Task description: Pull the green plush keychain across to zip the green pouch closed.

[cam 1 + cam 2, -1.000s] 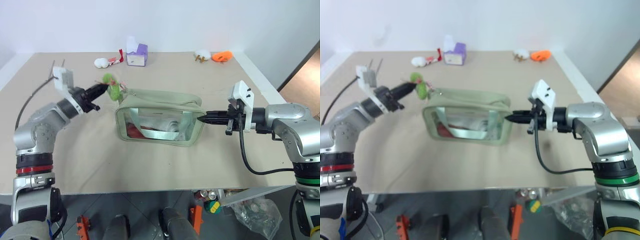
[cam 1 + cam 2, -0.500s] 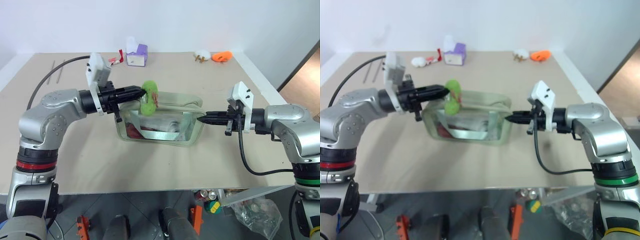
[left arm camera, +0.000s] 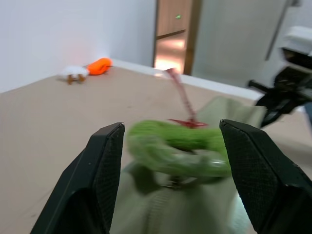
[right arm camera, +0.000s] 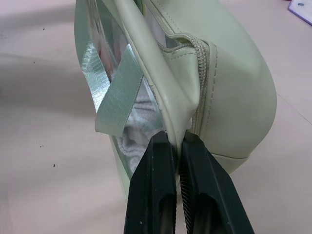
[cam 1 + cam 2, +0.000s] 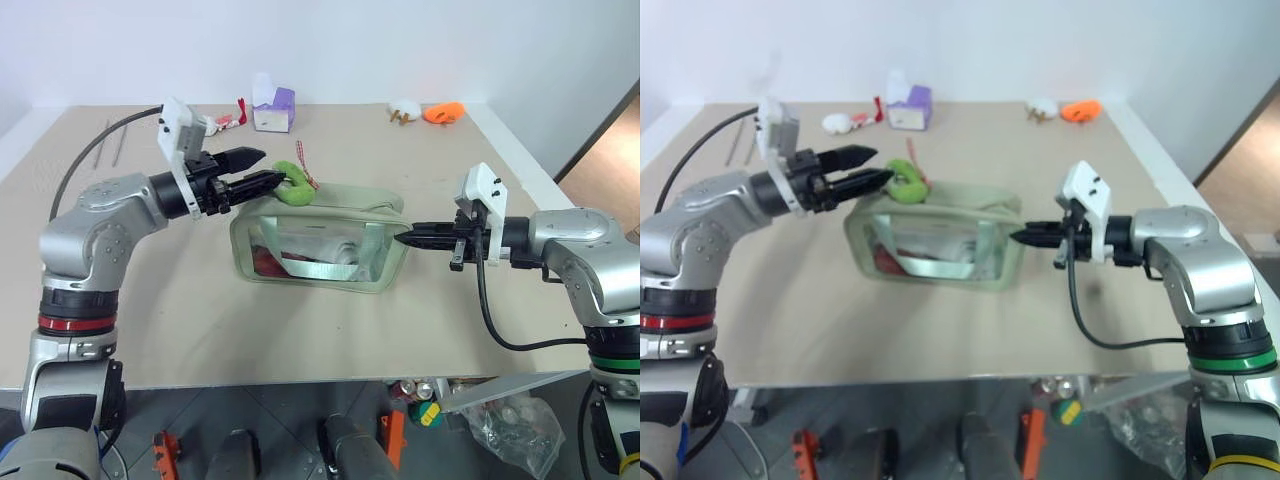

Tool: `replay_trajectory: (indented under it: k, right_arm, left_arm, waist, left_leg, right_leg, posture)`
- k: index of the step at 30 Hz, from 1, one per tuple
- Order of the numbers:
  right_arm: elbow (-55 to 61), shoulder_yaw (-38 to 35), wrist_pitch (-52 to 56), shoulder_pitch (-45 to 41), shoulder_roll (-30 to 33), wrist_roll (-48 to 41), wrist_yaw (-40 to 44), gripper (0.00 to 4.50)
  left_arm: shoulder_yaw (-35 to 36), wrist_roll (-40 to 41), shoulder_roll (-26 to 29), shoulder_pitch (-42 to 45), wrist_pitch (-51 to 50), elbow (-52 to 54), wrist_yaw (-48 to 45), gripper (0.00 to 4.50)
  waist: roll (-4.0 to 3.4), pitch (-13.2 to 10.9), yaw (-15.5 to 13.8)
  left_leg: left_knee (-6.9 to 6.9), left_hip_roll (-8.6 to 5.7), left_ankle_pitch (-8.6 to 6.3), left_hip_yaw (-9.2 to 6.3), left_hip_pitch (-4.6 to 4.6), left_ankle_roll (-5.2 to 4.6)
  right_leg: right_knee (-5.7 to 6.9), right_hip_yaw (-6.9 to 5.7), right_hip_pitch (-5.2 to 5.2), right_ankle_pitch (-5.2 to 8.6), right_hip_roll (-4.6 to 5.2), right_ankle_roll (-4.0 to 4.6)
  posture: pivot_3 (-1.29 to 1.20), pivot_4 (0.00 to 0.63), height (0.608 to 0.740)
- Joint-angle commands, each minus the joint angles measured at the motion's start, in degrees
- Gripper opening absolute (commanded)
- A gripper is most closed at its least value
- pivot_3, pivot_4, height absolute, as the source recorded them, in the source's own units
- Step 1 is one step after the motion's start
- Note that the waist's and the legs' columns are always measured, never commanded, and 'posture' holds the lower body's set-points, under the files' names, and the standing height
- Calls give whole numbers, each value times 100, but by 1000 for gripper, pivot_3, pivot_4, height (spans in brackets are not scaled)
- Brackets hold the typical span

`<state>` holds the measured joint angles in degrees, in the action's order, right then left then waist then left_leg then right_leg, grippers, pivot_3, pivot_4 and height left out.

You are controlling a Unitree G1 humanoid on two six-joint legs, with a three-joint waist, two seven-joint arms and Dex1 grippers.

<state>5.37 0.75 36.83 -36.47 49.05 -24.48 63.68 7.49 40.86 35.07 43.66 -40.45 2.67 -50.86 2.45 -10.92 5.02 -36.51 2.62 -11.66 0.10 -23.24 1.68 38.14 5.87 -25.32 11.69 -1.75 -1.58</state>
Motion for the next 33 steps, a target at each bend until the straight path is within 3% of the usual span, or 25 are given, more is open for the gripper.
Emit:
replay_trajectory:
  k: [1, 4, 7, 10, 25, 28, 33]
  right_arm:
    - [66, -5, -78, -115, -11, 5, 29, 0]
    - [70, 8, -78, -116, -27, 5, 31, 0]
    - [61, 32, -85, -118, -46, 4, 31, 0]
    - [58, 39, -80, -125, -50, -3, 42, 0]
    - [159, -10, 11, -125, -13, -53, 34, 0]
    - [211, -35, 50, -78, 1, -63, 4, 0]
    - [233, -64, 93, -39, 13, -81, -5, 0]
  left_arm:
    - [558, 388, 380, -164, -194, 282, -172, 3289]
    - [793, 357, 741, -495, -262, 157, -238, 3289]
    - [837, 226, 1271, -1413, -258, 308, -696, 3289]
    - [794, 186, 1398, -1848, -219, 383, -780, 3289]
    - [145, -267, 484, -1436, 248, -112, -488, 3289]
    - [202, -313, 293, -1314, 378, -304, -378, 2505]
    - [247, -286, 264, -1348, 325, -266, -394, 778]
  waist:
    - [0, 0, 8]
    - [0, 0, 25]
    - [-1, 0, 71]
    - [7, 0, 64]
    - [16, -3, 65]
    - [17, -3, 64]
    - [17, -3, 65]
  left_leg:
    - [0, 0, 0, 0, 0, 0]
    - [0, 1, 0, 0, 3, 0]
    - [4, 2, 0, 2, 7, 0]
    - [6, 2, 0, -2, 2, 0]
    - [8, 2, -1, 0, 4, -1]
    - [7, 2, -1, -1, 3, -1]
    - [6, 2, 0, -1, 3, -1]
  right_leg:
    - [0, 0, 0, 0, 0, 0]
    - [1, 0, -1, 0, -2, 1]
    - [1, 1, 0, 3, -2, 5]
    - [0, -7, -1, 12, 3, 17]
    - [0, -5, -1, 7, 0, 11]
    - [0, -5, -1, 7, 1, 10]
    - [0, -4, -1, 6, 1, 8]
  posture:
    - [0, 150, 740]
    - [0, 150, 740]
    - [0, 150, 740]
    - [0, 150, 740]
    - [0, 150, 740]
    - [0, 150, 740]
    - [0, 150, 740]
